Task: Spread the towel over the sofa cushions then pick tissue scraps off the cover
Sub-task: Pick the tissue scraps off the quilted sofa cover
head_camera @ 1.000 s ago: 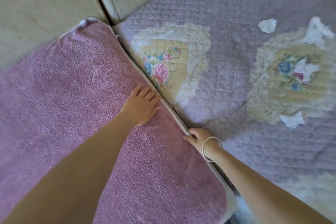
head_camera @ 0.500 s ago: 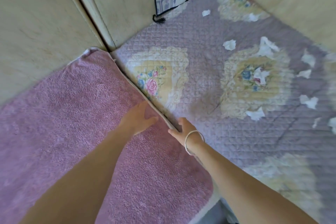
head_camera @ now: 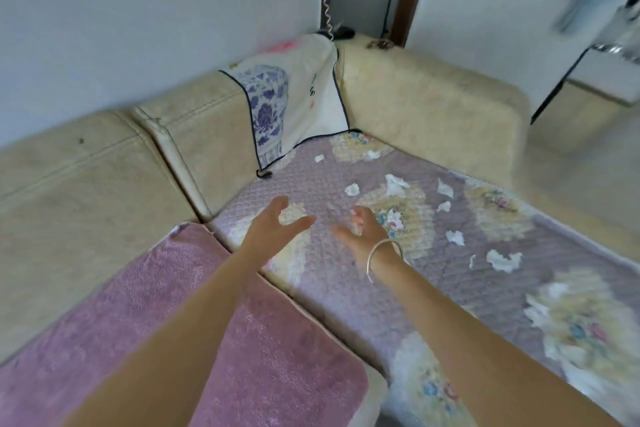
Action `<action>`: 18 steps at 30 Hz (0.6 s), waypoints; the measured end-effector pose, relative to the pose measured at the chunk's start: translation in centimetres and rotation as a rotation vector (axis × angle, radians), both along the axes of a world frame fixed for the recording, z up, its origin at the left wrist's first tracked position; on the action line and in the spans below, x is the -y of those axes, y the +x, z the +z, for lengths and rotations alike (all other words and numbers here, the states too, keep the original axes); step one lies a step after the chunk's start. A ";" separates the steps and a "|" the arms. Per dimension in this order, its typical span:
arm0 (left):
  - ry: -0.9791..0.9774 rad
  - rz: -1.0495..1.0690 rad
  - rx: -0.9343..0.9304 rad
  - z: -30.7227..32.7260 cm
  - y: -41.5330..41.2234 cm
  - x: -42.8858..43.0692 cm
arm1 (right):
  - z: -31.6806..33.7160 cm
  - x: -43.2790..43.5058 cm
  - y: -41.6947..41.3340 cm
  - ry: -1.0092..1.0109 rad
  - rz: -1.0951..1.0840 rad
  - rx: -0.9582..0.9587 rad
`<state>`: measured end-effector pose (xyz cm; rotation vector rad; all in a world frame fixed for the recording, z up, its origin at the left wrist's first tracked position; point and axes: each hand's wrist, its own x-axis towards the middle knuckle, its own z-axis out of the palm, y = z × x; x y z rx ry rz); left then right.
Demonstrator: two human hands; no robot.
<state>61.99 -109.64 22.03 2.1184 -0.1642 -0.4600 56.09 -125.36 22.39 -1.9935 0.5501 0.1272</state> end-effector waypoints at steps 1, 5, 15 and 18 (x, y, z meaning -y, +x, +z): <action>-0.027 -0.014 0.021 1.7 -0.3 0.7 | 1.8 0.6 -0.5 0.001 -0.026 0.030; -0.132 -0.099 0.113 8.3 -2.9 5.7 | 9.2 4.7 -4.6 -0.042 -0.131 0.162; -0.376 -0.367 0.134 17.9 -10.0 18.1 | 19.7 15.5 -17.6 -0.115 -0.432 0.338; -0.440 -0.453 0.134 19.5 -12.2 22.1 | 20.7 18.8 -21.3 -0.153 -0.506 0.366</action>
